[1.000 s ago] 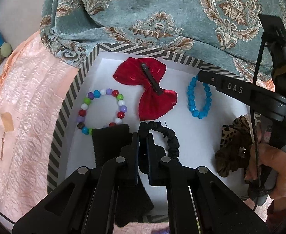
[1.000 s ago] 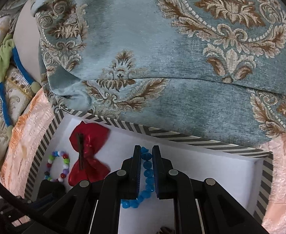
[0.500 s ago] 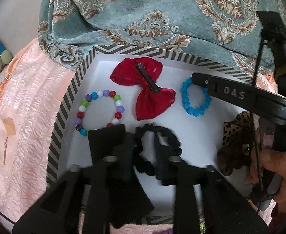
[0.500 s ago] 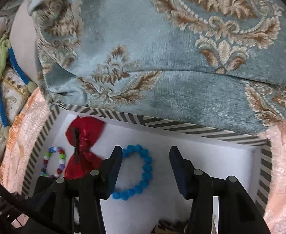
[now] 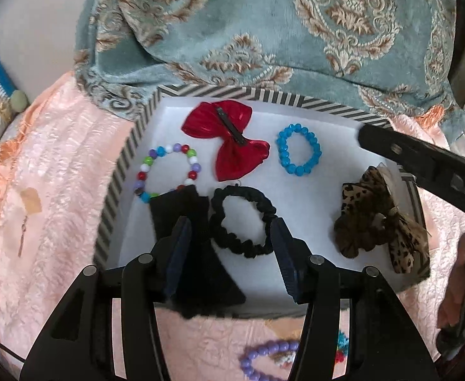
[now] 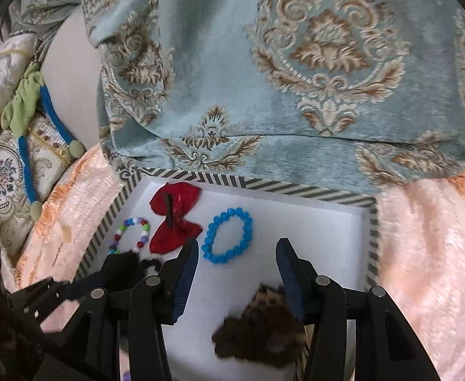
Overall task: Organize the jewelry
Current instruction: 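Lift both grippers out of the tray toward the remaining bracelets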
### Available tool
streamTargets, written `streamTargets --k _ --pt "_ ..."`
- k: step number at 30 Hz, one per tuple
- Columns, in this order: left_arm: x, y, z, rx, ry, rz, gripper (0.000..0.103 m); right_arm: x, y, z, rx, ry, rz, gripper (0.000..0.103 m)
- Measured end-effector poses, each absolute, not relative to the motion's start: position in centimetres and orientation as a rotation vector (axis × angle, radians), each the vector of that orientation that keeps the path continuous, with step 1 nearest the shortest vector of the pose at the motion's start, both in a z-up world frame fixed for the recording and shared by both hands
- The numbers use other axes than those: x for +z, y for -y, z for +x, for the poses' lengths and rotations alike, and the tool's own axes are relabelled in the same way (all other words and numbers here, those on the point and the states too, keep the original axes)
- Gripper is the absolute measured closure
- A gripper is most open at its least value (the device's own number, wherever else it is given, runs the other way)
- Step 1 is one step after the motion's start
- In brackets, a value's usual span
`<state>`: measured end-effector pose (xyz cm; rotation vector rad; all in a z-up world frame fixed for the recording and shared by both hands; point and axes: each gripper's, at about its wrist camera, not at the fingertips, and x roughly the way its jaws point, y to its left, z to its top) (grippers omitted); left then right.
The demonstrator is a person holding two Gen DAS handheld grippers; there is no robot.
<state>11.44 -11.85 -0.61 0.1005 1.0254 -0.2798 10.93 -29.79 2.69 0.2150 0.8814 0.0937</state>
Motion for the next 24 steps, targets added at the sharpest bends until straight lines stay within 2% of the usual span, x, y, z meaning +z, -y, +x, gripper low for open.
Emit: streamTargets --k 5,8,24 --pt "0.8 11.0 9.0 -0.244 -0.961 0.129 0.051 3.9 29.4 7.0 0.101 -0.861 0.197 0.052" --pt "1.5 10.2 7.4 -0.219 -0.920 0.137 0.051 4.2 29.0 4.6 0.096 -0.847 0.184 0.041" --pt "2.5 7.3 0.6 -0.219 -0.921 0.094 0.051 4.7 29.2 -5.3 0.058 -0.829 0.142 0.040"
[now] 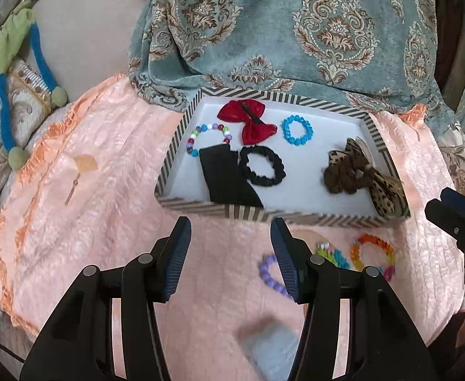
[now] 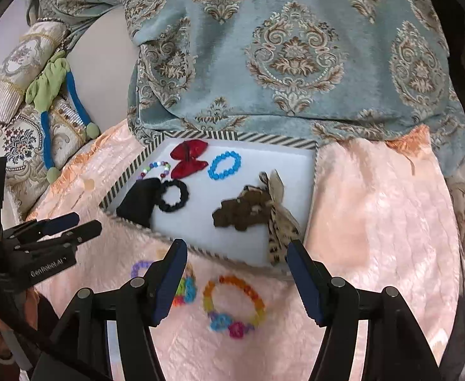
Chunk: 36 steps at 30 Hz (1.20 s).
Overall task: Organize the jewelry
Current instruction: 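Lift both grippers out of the tray toward the remaining bracelets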
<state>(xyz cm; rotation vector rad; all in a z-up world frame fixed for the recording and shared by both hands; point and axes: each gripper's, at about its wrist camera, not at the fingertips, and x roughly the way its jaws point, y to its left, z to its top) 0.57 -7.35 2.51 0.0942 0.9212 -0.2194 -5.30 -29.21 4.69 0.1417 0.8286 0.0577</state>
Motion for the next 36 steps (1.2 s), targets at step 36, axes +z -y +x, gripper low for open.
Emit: streamTargets --k 36 --pt "-4.6 7.6 3.2 -0.283 -1.171 -0.001 0.051 -4.3 31.0 -4.6 0.110 -0.991 0.112 0.054"
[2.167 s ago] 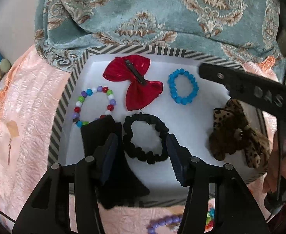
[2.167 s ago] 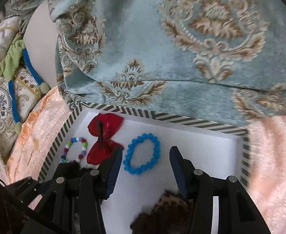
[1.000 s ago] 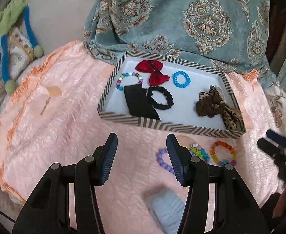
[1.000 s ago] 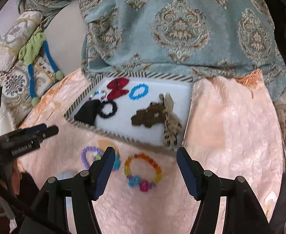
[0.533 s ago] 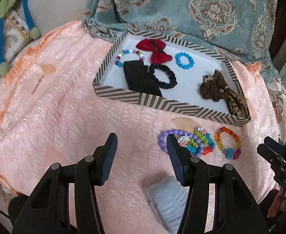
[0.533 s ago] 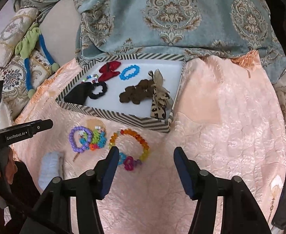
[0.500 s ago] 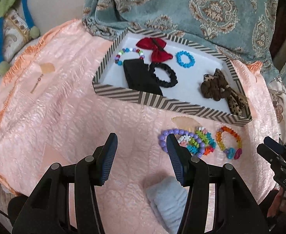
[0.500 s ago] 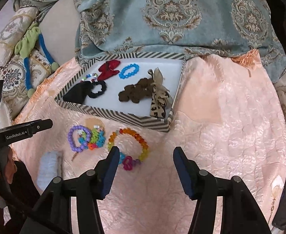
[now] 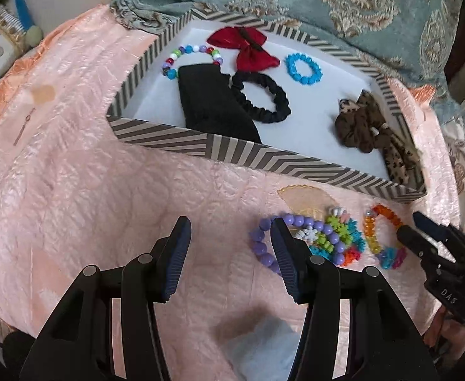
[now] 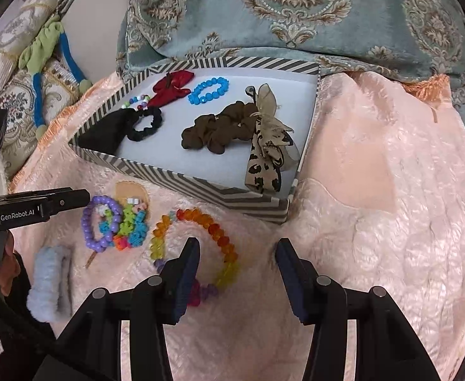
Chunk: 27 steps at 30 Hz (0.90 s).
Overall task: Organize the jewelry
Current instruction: 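Lift both grippers out of the tray toward the remaining bracelets, then grasp the purple beaded bracelet with the left gripper while the right gripper grasps the rainbow bracelet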
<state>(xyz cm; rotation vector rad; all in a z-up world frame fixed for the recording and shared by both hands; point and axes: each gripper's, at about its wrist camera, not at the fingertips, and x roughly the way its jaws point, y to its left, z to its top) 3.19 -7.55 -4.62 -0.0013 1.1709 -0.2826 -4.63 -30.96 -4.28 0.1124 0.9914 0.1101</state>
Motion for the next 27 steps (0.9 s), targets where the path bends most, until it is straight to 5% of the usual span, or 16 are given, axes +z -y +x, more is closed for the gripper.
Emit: streamTargets --k 7,11,13,16,27 --pt "-5.6 8.3 3.4 -0.295 -1.176 0.075 0.051 -4.9 30.8 -3.9 0.105 -0.986 0.070 0.058" --pt "-5.7 8.9 3.2 -0.296 -1.160 0.116 0.053 -5.2 30.6 -3.7 0.084 -0.975 0.023 0.073" --pt "-5.6 9.2 3.0 -0.313 -1.146 0.127 0.082 -5.0 30.6 -3.8 0.069 -0.961 -0.002 0.084" --pt "-5.2 9.2 2.9 -0.330 -1.153 0.116 0.092 -4.2 31.2 -4.1 0.078 -0.941 0.041 0.094" --pt "-1.1 8.9 1.6 -0.373 -1.092 0.059 0.093 -0.7 30.4 -5.6 0.159 -0.889 0.096 0.097"
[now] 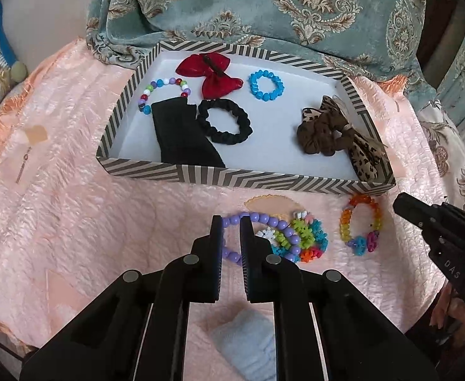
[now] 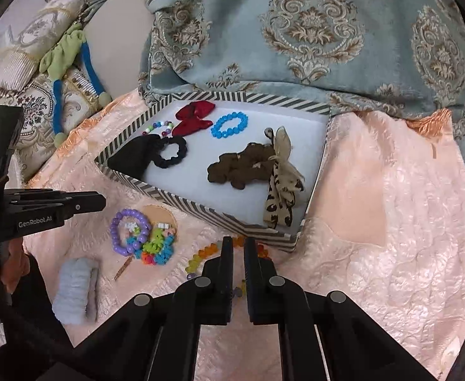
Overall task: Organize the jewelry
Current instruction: 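Grasp the purple beaded bracelet with the left gripper while the right gripper grasps the rainbow bracelet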
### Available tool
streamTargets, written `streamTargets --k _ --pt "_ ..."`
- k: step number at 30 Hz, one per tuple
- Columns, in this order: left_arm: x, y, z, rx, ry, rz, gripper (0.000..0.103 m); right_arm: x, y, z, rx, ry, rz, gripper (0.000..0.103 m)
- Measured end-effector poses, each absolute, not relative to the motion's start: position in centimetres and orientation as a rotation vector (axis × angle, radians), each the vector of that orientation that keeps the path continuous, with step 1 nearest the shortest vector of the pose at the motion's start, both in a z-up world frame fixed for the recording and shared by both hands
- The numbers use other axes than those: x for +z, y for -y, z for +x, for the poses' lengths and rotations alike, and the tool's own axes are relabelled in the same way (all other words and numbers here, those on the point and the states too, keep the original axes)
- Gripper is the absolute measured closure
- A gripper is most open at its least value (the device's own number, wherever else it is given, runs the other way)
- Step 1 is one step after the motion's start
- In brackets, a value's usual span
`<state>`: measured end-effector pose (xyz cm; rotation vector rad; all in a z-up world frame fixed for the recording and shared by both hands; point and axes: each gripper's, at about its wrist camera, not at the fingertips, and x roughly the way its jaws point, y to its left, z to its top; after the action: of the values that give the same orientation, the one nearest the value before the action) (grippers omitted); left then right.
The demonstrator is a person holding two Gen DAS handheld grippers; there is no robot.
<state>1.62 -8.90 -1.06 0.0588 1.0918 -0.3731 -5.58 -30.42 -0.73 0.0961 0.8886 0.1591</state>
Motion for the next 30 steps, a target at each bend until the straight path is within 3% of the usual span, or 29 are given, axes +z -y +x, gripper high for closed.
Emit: streamTargets --k 2,6,10,15,17,18,20,21,22,30 --pt "-1.4 8.7 1.8 -0.366 -1.105 0.044 0.092 -1.5 30.7 -5.3 0.150 -0.917 0.114 0.094" --pt "-3.0 8.2 2.6 -0.340 -1.150 0.042 0.070 -3.1 31.2 -4.4 0.123 -0.971 0.111 0.090" --pt "-4.4 8.1 3.6 -0.305 -1.177 0.043 0.066 -4.2 31.6 -3.3 0.122 -1.004 0.104 0.088" --pt "-5.6 8.4 4.1 -0.295 -1.195 0.048 0.060 -4.7 31.3 -3.1 0.149 -1.004 0.092 0.068" --pt "-5.8 9.0 3.9 -0.302 -1.179 0.080 0.056 -5.0 31.1 -3.1 0.147 -1.008 0.068 0.068" --pt "-5.8 9.2 3.8 -0.301 -1.171 0.106 0.056 -5.1 31.0 -3.1 0.138 -1.006 0.060 0.075" --pt "-5.9 9.5 3.5 -0.298 -1.146 0.145 0.062 -5.2 30.7 -3.1 0.130 -0.998 0.035 0.089" --pt "-5.9 9.5 3.3 -0.296 -1.137 0.147 0.082 -5.2 30.4 -3.2 0.126 -0.996 0.011 0.094" --pt "-5.9 9.4 3.4 -0.303 -1.140 0.142 0.094 -5.0 30.3 -3.3 0.122 -0.991 -0.006 0.094" --pt "-2.7 8.6 2.9 -0.371 -1.126 0.045 0.095 -0.5 30.6 -5.6 0.161 -0.881 0.061 0.094"
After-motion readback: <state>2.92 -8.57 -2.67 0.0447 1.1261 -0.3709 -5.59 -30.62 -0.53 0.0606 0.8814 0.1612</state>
